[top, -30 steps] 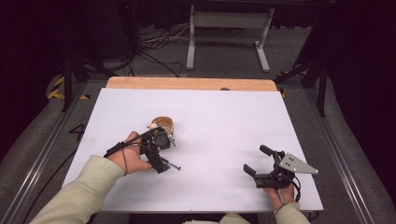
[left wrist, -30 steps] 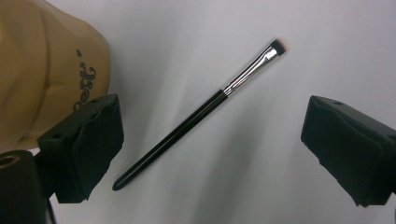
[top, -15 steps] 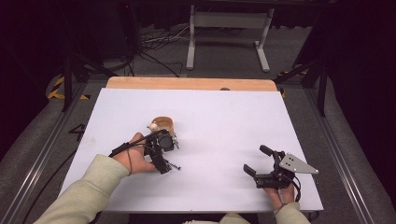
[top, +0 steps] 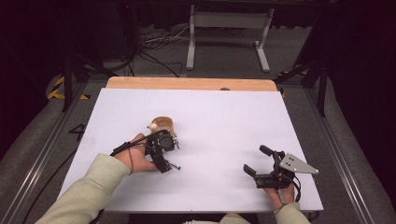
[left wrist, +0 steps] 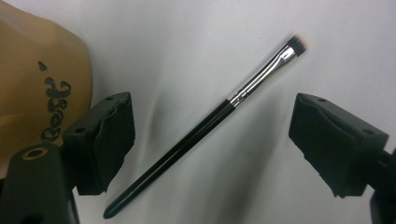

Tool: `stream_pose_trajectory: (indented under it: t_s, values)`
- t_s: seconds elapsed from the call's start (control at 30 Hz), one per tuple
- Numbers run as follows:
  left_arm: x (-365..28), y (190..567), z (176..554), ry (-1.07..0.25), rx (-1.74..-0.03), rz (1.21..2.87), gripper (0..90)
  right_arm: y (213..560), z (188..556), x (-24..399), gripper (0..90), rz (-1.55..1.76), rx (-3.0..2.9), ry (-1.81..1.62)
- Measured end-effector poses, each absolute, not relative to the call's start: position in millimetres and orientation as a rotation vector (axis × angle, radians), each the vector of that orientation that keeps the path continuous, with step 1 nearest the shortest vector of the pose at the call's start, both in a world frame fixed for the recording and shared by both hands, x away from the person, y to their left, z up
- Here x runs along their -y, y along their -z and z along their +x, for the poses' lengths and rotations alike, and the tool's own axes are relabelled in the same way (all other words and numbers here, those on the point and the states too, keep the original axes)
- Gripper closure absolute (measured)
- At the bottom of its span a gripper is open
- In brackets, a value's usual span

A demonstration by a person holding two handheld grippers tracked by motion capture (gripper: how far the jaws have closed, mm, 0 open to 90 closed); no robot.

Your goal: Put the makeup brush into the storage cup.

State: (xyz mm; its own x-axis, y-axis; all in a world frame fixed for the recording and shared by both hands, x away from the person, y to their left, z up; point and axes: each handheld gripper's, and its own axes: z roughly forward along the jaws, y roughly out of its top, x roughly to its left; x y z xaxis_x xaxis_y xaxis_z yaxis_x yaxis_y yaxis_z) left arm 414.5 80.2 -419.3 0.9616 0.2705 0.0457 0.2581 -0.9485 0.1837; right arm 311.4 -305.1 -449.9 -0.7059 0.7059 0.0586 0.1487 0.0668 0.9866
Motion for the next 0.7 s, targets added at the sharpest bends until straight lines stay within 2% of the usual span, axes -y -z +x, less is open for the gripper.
stream_pose_trajectory:
  t_s: [0.4,0.7]
  values:
    - [-79.5,423.9,416.5,-0.059,-0.386,2.944,21.1,450.1,311.7,305.7,1.4,0.851,-1.909,-1.695]
    - [-77.3,424.4,417.5,-0.057,-0.372,2.963,32.8,450.3,311.9,306.0,1.4,0.861,-1.912,-1.713]
